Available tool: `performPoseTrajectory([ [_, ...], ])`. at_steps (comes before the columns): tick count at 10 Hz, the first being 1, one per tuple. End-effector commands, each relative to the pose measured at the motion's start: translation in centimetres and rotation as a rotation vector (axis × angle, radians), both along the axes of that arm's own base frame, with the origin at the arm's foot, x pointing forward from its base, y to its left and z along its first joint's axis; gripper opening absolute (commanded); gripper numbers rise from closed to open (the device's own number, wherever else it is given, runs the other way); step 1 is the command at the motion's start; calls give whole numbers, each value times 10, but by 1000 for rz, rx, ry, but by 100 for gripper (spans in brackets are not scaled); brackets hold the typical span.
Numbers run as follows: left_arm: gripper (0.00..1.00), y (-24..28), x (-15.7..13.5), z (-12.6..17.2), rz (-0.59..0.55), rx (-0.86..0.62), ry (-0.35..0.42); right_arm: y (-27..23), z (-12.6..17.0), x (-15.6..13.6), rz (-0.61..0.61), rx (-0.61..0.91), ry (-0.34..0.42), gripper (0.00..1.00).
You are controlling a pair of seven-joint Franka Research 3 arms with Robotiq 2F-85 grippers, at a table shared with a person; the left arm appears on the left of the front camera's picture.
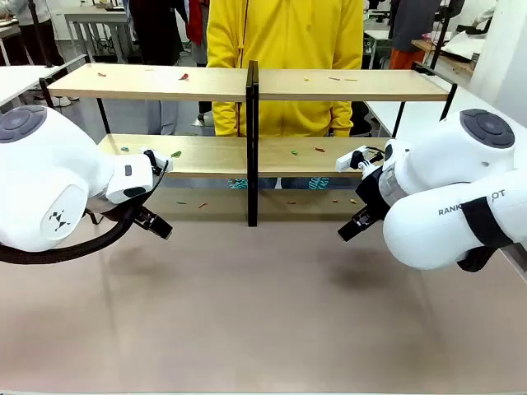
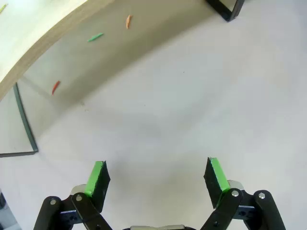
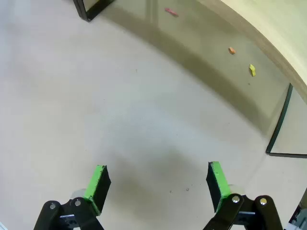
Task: Clean the shelves.
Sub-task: Pick up the Duster when the human hands it over.
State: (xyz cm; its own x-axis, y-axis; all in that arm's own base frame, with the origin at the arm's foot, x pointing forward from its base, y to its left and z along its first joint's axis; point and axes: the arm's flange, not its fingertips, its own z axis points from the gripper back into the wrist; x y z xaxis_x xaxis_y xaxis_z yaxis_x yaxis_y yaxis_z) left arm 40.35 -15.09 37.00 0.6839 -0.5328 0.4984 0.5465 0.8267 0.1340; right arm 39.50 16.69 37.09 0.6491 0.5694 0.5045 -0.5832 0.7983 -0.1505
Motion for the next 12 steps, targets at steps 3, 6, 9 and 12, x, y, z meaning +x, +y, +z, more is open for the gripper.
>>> performPoseTrajectory([
  [3,100,0,0,0,0,0,0,0,0,0,0,0,0,100],
  [6,100,0,0,0,0,0,0,0,0,0,0,0,0,100],
  [9,100,0,0,0,0,0,0,0,0,0,0,0,0,100],
  [12,100,0,0,0,0,0,0,0,0,0,0,0,0,100],
])
